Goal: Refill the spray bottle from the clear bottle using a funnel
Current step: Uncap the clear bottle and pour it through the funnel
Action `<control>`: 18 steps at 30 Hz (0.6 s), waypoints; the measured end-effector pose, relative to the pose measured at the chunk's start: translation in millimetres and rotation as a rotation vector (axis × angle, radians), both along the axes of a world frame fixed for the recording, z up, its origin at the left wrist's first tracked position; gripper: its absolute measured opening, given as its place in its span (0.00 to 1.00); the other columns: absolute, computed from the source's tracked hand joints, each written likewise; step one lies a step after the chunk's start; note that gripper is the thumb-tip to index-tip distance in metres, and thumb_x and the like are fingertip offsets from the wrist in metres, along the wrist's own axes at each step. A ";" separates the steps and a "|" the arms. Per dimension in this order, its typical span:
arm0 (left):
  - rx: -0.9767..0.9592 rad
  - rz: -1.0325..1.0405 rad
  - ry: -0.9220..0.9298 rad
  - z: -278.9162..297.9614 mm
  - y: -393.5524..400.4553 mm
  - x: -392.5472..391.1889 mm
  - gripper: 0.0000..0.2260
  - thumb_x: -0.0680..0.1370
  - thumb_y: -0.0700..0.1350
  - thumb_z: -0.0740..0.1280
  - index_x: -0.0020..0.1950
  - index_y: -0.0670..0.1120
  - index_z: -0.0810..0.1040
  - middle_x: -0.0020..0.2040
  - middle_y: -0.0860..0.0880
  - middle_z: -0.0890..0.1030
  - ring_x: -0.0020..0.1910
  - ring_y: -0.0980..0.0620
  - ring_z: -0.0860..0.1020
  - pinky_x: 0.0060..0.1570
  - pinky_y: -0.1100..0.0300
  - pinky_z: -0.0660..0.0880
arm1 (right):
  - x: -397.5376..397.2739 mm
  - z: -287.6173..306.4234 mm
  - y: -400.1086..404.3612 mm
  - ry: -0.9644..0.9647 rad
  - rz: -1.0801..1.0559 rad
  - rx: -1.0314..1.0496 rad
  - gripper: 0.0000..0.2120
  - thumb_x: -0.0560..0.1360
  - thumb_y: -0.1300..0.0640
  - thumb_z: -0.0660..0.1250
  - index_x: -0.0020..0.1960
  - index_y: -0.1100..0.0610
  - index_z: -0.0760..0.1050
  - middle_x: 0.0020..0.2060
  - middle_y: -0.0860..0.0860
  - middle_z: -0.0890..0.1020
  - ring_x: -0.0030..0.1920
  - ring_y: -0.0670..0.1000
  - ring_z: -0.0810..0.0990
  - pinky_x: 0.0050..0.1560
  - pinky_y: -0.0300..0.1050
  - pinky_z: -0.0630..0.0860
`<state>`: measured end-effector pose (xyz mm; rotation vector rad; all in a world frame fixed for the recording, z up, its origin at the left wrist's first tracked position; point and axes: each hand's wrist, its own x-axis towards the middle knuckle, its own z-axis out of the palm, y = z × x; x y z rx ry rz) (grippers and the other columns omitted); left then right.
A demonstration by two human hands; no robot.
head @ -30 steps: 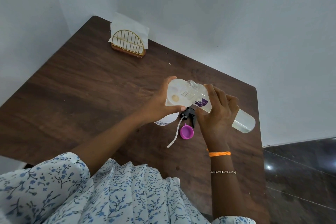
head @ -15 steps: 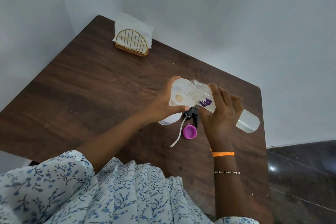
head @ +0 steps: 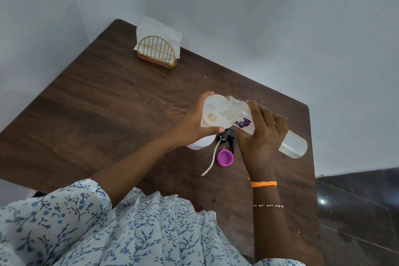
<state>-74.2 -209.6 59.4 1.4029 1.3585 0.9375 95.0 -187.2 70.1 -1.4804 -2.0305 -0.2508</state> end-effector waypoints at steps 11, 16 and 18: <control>-0.008 -0.004 0.017 2.9 -0.4 0.6 0.38 0.72 0.44 0.72 0.73 0.49 0.50 0.71 0.50 0.60 0.58 0.61 0.62 0.41 0.89 0.58 | -0.2 1.4 -0.3 0.018 0.003 -0.012 0.29 0.60 0.62 0.77 0.60 0.55 0.75 0.55 0.51 0.80 0.55 0.52 0.66 0.51 0.47 0.63; -0.010 -0.006 0.020 4.0 -0.3 0.5 0.38 0.72 0.43 0.72 0.73 0.49 0.51 0.71 0.50 0.60 0.58 0.61 0.62 0.40 0.89 0.58 | 0.5 0.5 -0.3 0.010 -0.002 -0.011 0.30 0.60 0.61 0.77 0.61 0.54 0.75 0.55 0.51 0.80 0.55 0.53 0.67 0.51 0.49 0.67; -0.011 -0.005 0.020 3.8 -0.1 0.6 0.38 0.72 0.43 0.72 0.73 0.49 0.51 0.72 0.50 0.60 0.59 0.61 0.61 0.41 0.89 0.58 | 0.6 -0.1 0.2 0.014 -0.003 -0.011 0.30 0.60 0.62 0.78 0.61 0.54 0.74 0.56 0.51 0.80 0.55 0.54 0.68 0.51 0.50 0.67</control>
